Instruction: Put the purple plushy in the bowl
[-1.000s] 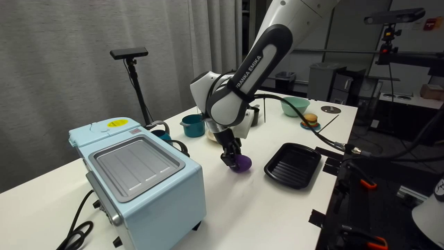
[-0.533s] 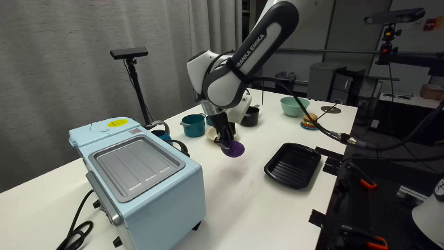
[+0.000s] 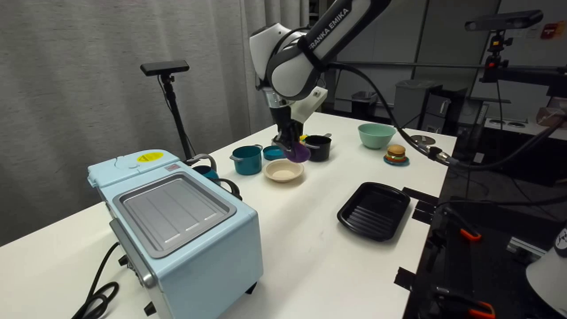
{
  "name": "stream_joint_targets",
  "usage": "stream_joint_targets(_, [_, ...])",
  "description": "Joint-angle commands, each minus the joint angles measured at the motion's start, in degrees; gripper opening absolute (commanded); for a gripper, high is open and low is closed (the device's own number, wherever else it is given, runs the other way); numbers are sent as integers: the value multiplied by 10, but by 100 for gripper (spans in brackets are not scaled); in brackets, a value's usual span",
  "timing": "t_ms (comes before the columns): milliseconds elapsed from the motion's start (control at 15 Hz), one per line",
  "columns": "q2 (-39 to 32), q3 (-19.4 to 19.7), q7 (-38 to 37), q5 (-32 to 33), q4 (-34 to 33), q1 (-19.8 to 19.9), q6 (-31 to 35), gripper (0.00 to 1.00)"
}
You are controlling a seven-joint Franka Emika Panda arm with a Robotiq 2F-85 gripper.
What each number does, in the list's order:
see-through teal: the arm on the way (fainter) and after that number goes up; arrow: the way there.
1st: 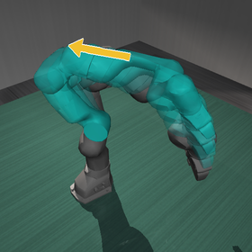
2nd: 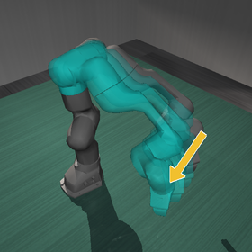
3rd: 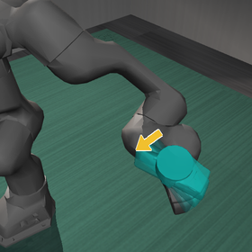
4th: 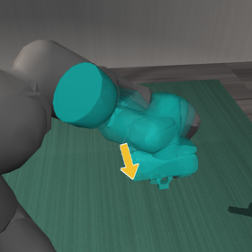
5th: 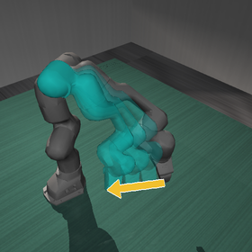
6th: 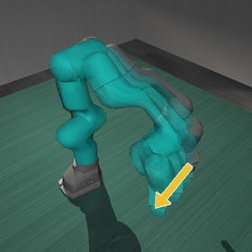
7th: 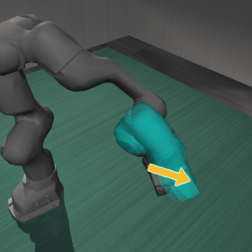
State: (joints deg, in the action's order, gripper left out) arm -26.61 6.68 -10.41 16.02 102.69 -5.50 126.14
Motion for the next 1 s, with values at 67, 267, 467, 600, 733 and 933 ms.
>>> stream_joint_targets(67, [-33,24,-54,13,-53,20,19,6])
stream_joint_targets(267, [-65,33,-71,5,-93,30,23,6])
stream_joint_targets(467, [-110,31,-77,-8,-144,37,13,6])
stream_joint_targets(600, [-142,27,-78,-18,-179,37,5,6])
stream_joint_targets(733, [-174,25,-82,-26,-214,35,-3,6])
stream_joint_targets(933, [-216,25,-87,-34,-256,31,-13,6])
